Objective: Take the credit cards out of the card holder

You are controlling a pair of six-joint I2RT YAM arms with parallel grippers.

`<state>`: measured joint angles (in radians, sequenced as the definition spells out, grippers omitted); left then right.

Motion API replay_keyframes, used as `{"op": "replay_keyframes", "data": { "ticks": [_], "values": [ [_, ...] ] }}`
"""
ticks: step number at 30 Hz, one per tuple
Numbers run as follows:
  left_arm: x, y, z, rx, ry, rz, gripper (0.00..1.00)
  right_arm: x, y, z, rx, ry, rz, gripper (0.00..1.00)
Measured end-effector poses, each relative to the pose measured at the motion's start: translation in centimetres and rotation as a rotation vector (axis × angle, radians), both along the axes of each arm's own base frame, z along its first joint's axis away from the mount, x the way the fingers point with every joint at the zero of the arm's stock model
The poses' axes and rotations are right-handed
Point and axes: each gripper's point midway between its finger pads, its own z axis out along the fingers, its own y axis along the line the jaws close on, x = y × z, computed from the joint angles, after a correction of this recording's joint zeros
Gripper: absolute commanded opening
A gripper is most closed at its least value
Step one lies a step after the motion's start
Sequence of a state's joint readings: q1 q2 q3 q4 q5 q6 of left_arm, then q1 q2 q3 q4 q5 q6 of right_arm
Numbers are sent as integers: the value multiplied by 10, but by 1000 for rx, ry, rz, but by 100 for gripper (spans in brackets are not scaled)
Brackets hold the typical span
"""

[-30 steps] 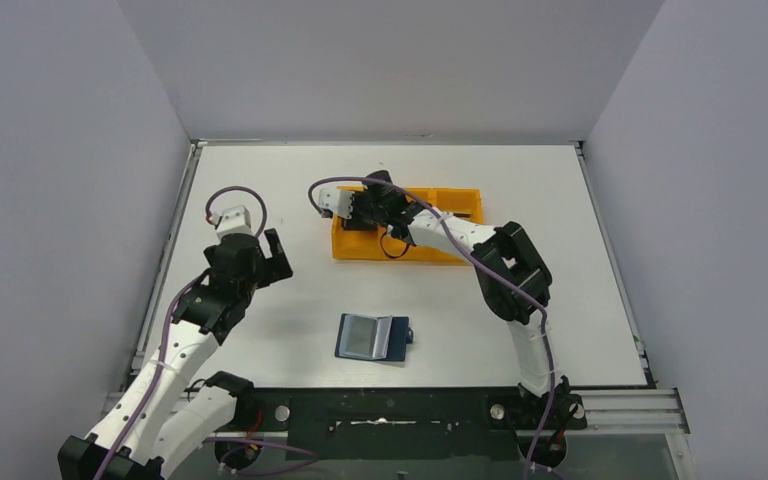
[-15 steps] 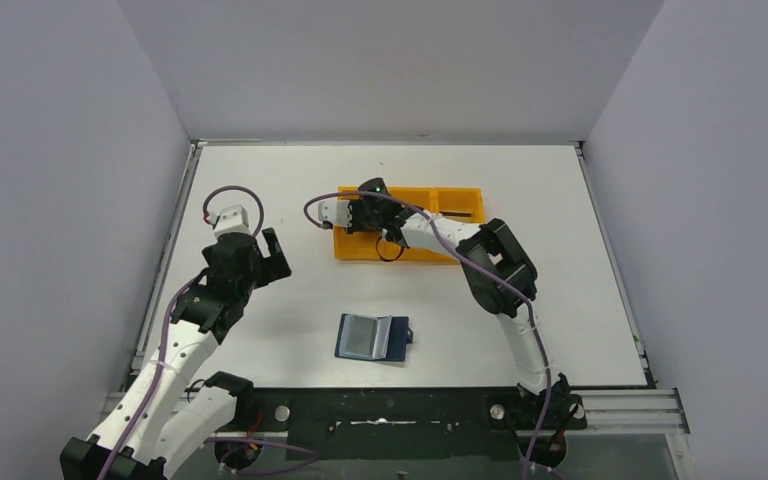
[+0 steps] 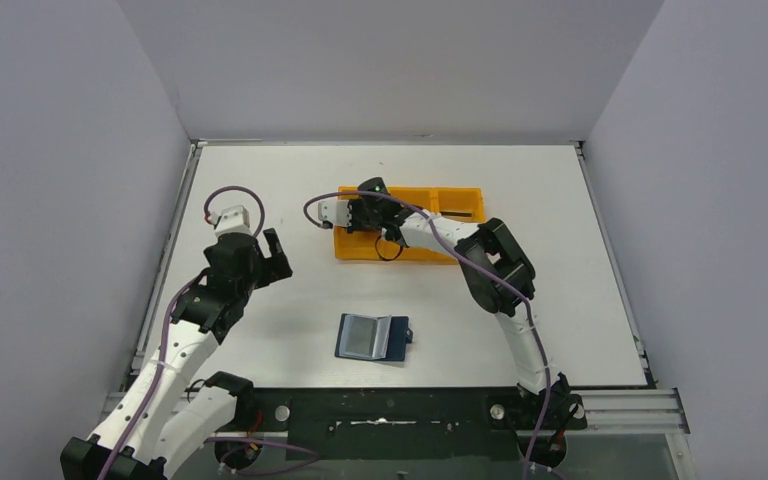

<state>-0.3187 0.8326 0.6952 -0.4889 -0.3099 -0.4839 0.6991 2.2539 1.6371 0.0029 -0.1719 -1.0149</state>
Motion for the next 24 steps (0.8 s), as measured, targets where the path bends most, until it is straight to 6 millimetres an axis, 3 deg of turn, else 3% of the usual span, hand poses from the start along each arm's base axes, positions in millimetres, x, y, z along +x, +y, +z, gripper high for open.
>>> {"op": "replay_keyframes", "data": {
  "ticks": [8,12,17,21,24],
  "values": [
    [0,-1,0,0,2,-5,88,-13,1,-2,28,62,16,21],
    [0,-1,-2,0,7,-9,88,-21,-2,12,71,88,6,22],
    [1,-3,-5,0,16,-19,88,-36,-6,51,203,117,-12,24],
    [1,-4,-6,1,21,-24,88,-46,-11,85,336,122,-47,38],
    [1,-4,-6,1,23,-25,88,-53,-13,108,442,139,-87,41]
  ]
}}
